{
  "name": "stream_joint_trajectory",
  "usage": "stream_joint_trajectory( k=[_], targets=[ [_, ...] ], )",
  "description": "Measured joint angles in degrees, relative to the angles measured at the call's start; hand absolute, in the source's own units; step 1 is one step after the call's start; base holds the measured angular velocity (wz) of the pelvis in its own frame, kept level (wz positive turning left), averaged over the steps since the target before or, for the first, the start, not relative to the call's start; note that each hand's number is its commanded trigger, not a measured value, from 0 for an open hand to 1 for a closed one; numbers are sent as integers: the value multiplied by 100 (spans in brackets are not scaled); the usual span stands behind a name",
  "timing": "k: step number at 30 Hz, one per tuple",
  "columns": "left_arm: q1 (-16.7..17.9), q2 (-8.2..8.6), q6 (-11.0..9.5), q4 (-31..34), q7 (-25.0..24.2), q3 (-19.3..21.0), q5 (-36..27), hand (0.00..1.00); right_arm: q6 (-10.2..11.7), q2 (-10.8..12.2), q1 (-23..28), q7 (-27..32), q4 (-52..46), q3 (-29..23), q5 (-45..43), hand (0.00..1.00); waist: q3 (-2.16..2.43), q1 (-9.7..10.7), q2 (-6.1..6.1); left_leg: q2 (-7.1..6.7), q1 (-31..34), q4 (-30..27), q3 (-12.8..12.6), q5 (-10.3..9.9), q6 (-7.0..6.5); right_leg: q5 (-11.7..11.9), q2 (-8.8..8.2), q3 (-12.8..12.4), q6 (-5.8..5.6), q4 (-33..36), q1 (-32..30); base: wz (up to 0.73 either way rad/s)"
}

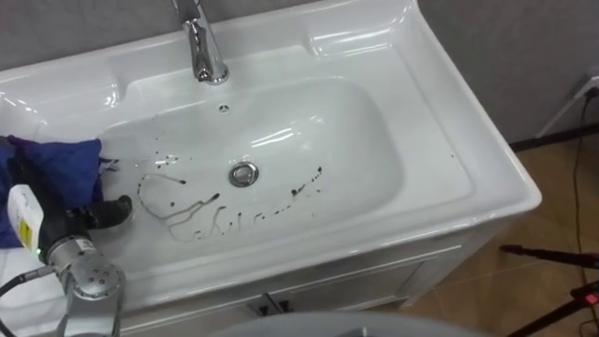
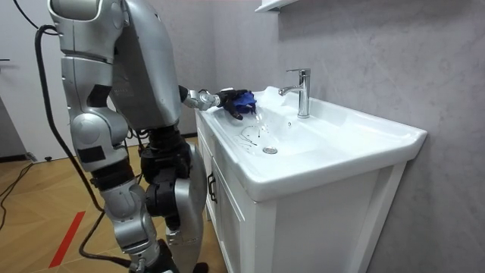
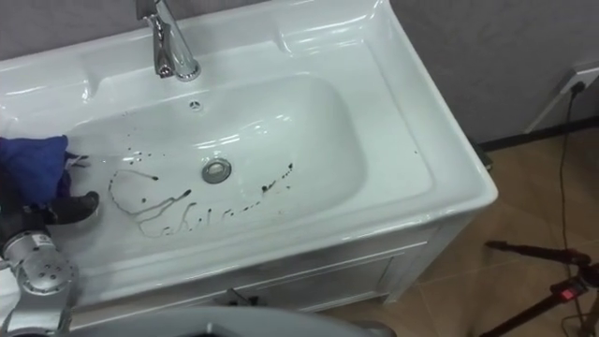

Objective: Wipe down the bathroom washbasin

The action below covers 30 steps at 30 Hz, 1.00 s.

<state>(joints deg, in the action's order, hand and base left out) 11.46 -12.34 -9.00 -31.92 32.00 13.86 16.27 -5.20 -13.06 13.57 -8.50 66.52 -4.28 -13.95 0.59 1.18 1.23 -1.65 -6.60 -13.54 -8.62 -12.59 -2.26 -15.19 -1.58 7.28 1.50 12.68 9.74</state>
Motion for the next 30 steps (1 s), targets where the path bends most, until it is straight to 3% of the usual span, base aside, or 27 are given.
stream_joint_trajectory(
  k=[3,5,13,18,19,21,30],
  targets=[
    [-111,-21,90,-226,7,74,321,0,-110,-5,23,17,-30,-183,-147,0,30,5,20,2,-4,2,11,0,0,0,2,-4,0,-2,2,-1],
    [-200,-55,284,-427,29,74,654,0,-241,-11,28,31,-113,-215,-241,0,56,8,57,7,-16,2,3,0,0,1,6,-31,2,-4,3,-6],
    [-247,-80,765,-518,27,75,1183,0,-470,-16,25,17,-249,-219,-260,0,74,15,88,24,-116,109,-8,14,23,-2,16,-88,17,-12,37,-6],
    [-242,-182,860,-747,-16,104,1457,0,-632,-51,36,-40,-236,-370,-266,0,78,0,155,29,-213,270,-40,47,66,5,63,-184,32,-20,23,-9],
    [-243,-200,877,-805,-30,104,1488,65,-667,-61,34,-39,-237,-374,-266,0,79,3,173,36,-219,276,-46,54,75,7,71,-207,40,-20,21,-7],
    [-245,-243,888,-870,-59,105,1496,100,-704,-59,32,-43,-240,-370,-262,0,79,5,174,48,-234,283,-45,66,95,-1,64,-217,64,-7,19,-6],
    [-241,-409,1001,-974,109,149,1815,100,-864,-77,-26,-40,-328,-376,-265,0,90,-12,190,99,-258,286,-56,123,177,2,90,-189,152,-1,31,-2]
  ],
)
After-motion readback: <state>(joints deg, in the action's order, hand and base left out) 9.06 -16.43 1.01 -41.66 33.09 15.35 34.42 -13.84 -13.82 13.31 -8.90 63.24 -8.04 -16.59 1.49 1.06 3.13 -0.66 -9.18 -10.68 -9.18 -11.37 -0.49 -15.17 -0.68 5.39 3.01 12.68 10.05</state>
